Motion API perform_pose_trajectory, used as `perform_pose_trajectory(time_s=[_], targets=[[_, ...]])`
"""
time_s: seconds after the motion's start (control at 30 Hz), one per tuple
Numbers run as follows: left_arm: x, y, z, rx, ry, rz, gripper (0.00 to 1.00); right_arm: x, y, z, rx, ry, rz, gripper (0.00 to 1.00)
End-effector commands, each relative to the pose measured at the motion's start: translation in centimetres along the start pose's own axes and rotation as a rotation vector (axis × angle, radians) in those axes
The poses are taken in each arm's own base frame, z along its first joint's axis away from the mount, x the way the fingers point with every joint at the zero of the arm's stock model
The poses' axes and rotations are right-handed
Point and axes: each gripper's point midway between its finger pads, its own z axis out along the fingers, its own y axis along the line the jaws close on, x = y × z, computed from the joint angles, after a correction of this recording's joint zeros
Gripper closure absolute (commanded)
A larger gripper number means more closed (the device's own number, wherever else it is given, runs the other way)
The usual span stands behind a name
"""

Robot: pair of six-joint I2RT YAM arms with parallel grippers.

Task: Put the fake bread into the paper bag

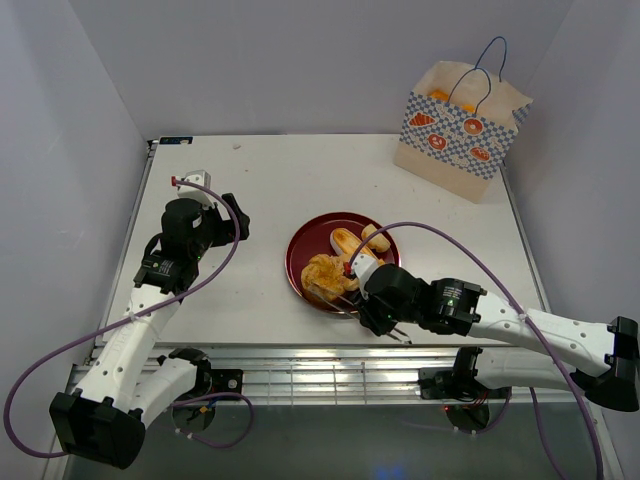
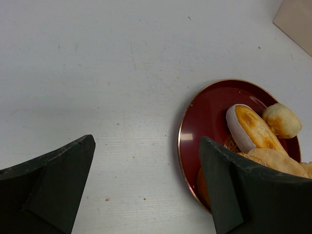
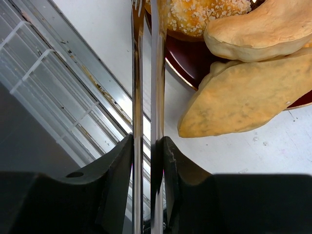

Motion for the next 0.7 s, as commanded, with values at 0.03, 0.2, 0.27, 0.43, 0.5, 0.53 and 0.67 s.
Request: perform_pose_trajectory(time_s=[0.03, 0.2, 0.27, 0.43, 0.5, 0.53, 0.67], targets=[[-1.5, -0.8, -0.6, 0.03, -0.037, -0.006, 0.02, -2.9, 1.2, -1.0, -0.044, -0.085, 0.017, 0.89], [-1.6, -0.9, -0.7, 0.031, -0.04, -0.007, 0.02, -3.7, 1.4, -1.6, -0.052, -0.106, 0.027, 0.92], [-1.6, -0.9, -0.7, 0.03, -0.042, -0.007, 0.02, -4.3, 1.4, -2.1, -0.052, -0.134, 0.035, 0.92], [-1.5, -0.8, -0.6, 0.029, -0.038, -0.007, 0.02, -5.9, 1.0, -3.2, -0.037, -0.218, 0.053, 0.92], [-1.5, -0.7, -0.7, 0.025, -0.041, -0.007, 0.02, -6.7, 0.8, -3.7, -0.028, -0.256, 0.067, 0.92], [-1.4, -0.7, -0.6, 0.024, -0.038, -0.007, 0.02, -7.1, 0.8, -3.9, -0.028, -0.272, 0.07, 0.92], [-1.5, -0.6, -0.6, 0.02, -0.041, -0.007, 0.02, -8.8, 1.0, -4.6, -0.042, -0.356, 0.07, 0.92]])
